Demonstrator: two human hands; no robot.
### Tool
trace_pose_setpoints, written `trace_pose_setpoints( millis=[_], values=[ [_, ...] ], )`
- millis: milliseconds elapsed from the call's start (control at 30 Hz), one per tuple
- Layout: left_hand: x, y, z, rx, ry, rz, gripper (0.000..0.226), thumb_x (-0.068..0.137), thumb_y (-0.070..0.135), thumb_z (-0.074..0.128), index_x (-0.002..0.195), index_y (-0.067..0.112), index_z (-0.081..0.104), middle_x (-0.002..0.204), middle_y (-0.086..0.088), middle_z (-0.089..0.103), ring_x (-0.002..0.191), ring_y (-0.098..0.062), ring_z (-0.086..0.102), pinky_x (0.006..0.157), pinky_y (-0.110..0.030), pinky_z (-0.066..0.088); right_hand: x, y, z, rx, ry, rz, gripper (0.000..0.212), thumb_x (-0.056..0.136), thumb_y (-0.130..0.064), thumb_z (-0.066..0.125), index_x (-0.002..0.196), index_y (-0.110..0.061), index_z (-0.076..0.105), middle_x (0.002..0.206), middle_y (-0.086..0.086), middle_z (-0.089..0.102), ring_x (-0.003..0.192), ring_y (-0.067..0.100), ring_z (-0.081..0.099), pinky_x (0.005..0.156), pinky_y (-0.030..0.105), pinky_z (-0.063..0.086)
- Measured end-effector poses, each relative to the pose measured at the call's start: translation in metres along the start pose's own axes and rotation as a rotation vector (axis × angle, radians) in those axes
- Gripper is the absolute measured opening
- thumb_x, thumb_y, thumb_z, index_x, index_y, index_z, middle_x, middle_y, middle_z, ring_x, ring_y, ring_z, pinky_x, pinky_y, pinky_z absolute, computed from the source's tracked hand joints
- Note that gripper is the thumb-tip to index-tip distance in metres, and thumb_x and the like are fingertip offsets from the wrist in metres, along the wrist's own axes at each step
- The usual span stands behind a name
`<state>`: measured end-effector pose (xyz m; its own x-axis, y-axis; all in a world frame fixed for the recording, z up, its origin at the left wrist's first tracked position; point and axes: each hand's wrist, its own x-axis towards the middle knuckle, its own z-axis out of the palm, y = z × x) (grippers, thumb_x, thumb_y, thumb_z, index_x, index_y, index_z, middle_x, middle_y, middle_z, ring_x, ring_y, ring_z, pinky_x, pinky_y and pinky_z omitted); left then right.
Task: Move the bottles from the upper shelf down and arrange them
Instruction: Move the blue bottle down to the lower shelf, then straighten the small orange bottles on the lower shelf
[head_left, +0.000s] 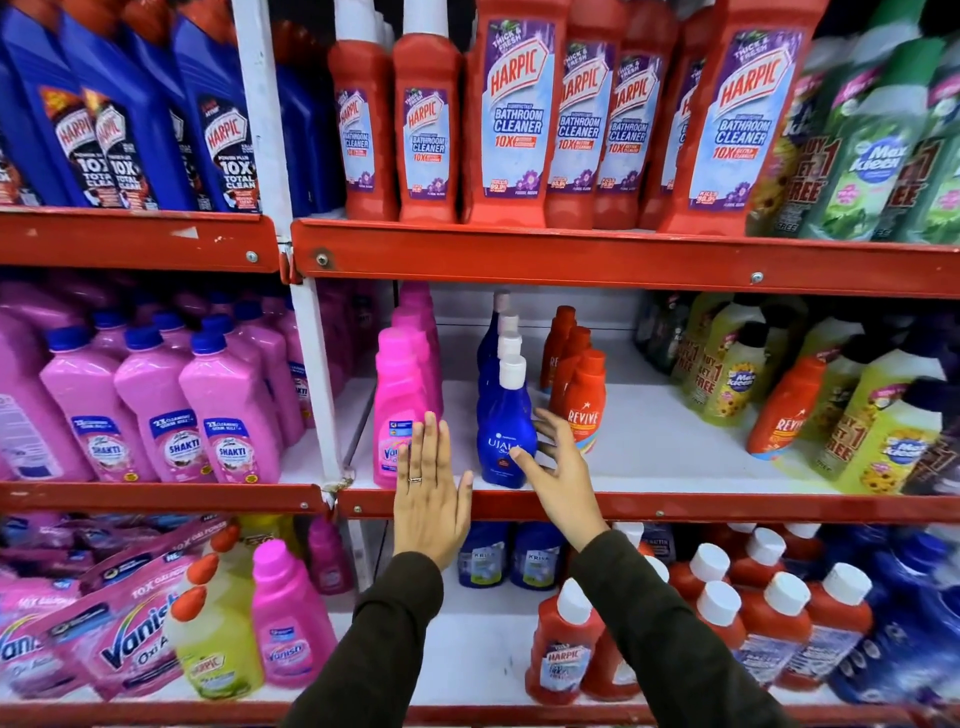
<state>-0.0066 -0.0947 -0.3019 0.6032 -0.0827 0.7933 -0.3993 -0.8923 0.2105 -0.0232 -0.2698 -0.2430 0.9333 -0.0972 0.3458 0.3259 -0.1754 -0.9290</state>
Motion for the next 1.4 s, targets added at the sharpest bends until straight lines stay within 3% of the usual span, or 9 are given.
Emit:
trace_pose_setpoints(
  millis=[133,233,333,400,500,667,933,1067,1400],
  values=[
    [0.008,0.035,0.008,0.009,-0.02,0.033,0.075,0.102,0.032,0.031,0.162,0.01,-0.006,0.171,-0.005,-0.023,0.16,-0.018,-0.015,0.129,-0.037,-0.008,-0.003,-0.003,-0.017,-0.002,0.029,-0.018,0.046,0.096,-0.021,0.064,0.137,-0.031,0.046,0.136,-0.015,0.054,0.13,0.006,0.05,0.092,0.013,0.045],
    [0.017,0.059,0.015,0.014,0.001,0.046,0.073,0.1,0.03,0.037,0.159,0.0,0.008,0.17,-0.014,0.007,0.158,-0.028,0.004,0.129,-0.038,-0.005,-0.003,-0.004,-0.044,-0.048,0.12,-0.051,0.042,0.097,-0.018,0.062,0.135,-0.029,0.048,0.14,-0.007,0.054,0.128,0.009,0.052,0.104,0.025,0.045],
    [0.025,0.077,0.023,-0.018,0.026,0.069,0.078,0.099,0.028,0.037,0.163,0.006,-0.002,0.166,-0.017,0.016,0.158,-0.025,0.001,0.128,-0.041,0.0,-0.003,-0.001,-0.08,-0.104,0.271,-0.072,0.041,0.097,-0.014,0.06,0.133,-0.03,0.048,0.139,-0.007,0.052,0.123,0.012,0.052,0.097,0.026,0.046],
    [0.026,0.082,0.03,-0.018,0.039,0.073,0.081,0.1,0.028,0.036,0.162,0.01,-0.012,0.169,-0.015,0.007,0.16,-0.022,-0.01,0.128,-0.042,0.001,0.001,0.001,-0.107,-0.17,0.4,-0.084,0.041,0.097,-0.012,0.059,0.133,-0.027,0.047,0.14,-0.005,0.05,0.123,0.02,0.05,0.092,0.028,0.048],
    [0.025,0.084,0.042,-0.012,0.034,0.067,0.08,0.101,0.03,0.033,0.161,0.011,-0.016,0.171,-0.008,-0.022,0.159,-0.019,-0.018,0.129,-0.041,-0.002,0.012,0.0,-0.151,-0.26,0.586,-0.041,0.047,0.096,-0.013,0.061,0.14,-0.013,0.043,0.144,0.008,0.045,0.129,0.028,0.046,0.105,0.042,0.044],
    [0.025,0.081,0.052,0.001,0.066,0.067,0.081,0.099,0.028,0.035,0.162,0.01,-0.012,0.171,-0.005,-0.023,0.16,-0.019,-0.016,0.13,-0.04,-0.005,0.04,-0.004,-0.222,-0.397,0.809,0.087,0.066,0.092,-0.014,0.063,0.149,-0.002,0.032,0.151,0.021,0.032,0.14,0.038,0.031,0.115,0.044,0.028],
    [0.024,0.078,0.057,0.05,0.096,0.077,0.067,0.107,0.033,0.02,0.163,0.007,-0.006,0.172,-0.008,-0.017,0.16,-0.022,-0.012,0.131,-0.041,-0.004,0.077,0.008,-0.283,-0.393,0.755,0.296,0.069,0.095,-0.021,0.063,0.151,0.0,0.029,0.157,0.026,0.031,0.147,0.043,0.029,0.123,0.05,0.023],
    [0.023,0.078,0.059,0.074,0.095,0.081,0.072,0.104,0.031,0.027,0.163,0.007,-0.005,0.173,-0.009,-0.016,0.161,-0.022,-0.011,0.131,-0.042,-0.004,0.082,0.013,-0.289,-0.304,0.69,0.257,0.052,0.097,-0.019,0.061,0.144,-0.006,0.043,0.139,0.021,0.057,0.131,0.04,0.053,0.115,0.049,0.037],
    [0.023,0.077,0.058,0.103,0.098,0.081,0.077,0.1,0.029,0.033,0.163,0.006,-0.005,0.172,-0.011,-0.015,0.161,-0.023,-0.011,0.131,-0.041,-0.007,0.06,0.001,-0.264,-0.251,0.651,0.152,0.046,0.094,-0.019,0.067,0.135,-0.008,0.05,0.133,0.017,0.063,0.123,0.033,0.06,0.111,0.045,0.043]
  ],
)
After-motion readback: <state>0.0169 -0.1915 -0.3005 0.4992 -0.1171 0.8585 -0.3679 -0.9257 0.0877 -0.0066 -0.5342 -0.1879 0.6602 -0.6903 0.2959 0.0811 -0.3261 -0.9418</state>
